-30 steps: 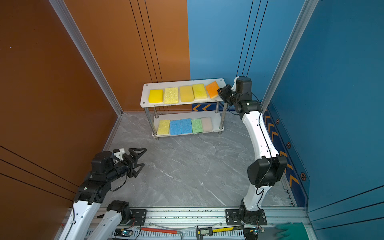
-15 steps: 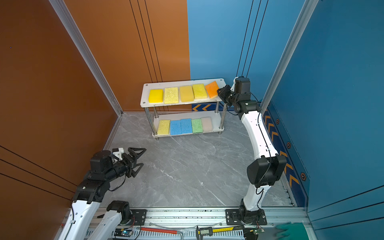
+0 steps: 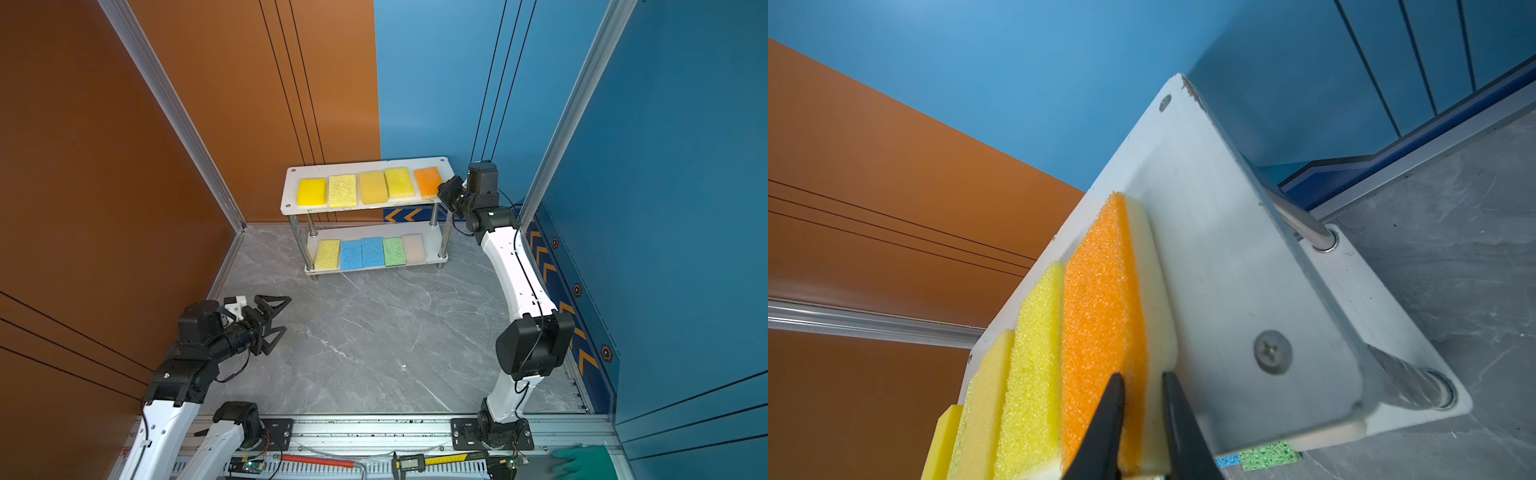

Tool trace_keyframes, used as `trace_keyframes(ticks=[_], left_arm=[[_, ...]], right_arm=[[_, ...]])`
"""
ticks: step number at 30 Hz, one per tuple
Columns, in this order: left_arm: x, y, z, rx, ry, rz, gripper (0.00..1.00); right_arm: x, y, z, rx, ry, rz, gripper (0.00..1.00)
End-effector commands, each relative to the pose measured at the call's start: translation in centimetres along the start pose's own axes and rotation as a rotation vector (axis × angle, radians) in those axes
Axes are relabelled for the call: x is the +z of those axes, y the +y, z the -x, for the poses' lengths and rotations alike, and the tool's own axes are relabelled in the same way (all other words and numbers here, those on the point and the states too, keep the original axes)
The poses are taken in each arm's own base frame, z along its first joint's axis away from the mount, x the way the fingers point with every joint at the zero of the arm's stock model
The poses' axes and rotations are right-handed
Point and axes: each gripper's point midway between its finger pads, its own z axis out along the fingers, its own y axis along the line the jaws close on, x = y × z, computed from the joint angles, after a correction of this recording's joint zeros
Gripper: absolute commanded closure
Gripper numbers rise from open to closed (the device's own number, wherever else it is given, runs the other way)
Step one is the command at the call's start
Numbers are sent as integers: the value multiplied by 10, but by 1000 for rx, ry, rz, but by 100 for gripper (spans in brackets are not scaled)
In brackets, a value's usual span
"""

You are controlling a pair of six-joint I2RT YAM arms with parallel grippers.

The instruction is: Place and organize the cleaning sponges onto the shelf

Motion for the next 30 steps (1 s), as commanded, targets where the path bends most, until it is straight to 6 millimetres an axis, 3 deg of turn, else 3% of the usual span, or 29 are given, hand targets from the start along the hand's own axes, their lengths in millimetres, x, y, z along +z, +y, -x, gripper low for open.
trace_keyframes(ticks=[1, 30], left_arm=[[-4, -6, -2, 26, 14, -15, 2], [-6, -4, -2, 10, 17, -24, 2]], right_arm=[[-10, 4, 12, 24, -62, 4, 82], [-2, 11, -2, 28, -34, 23, 81]])
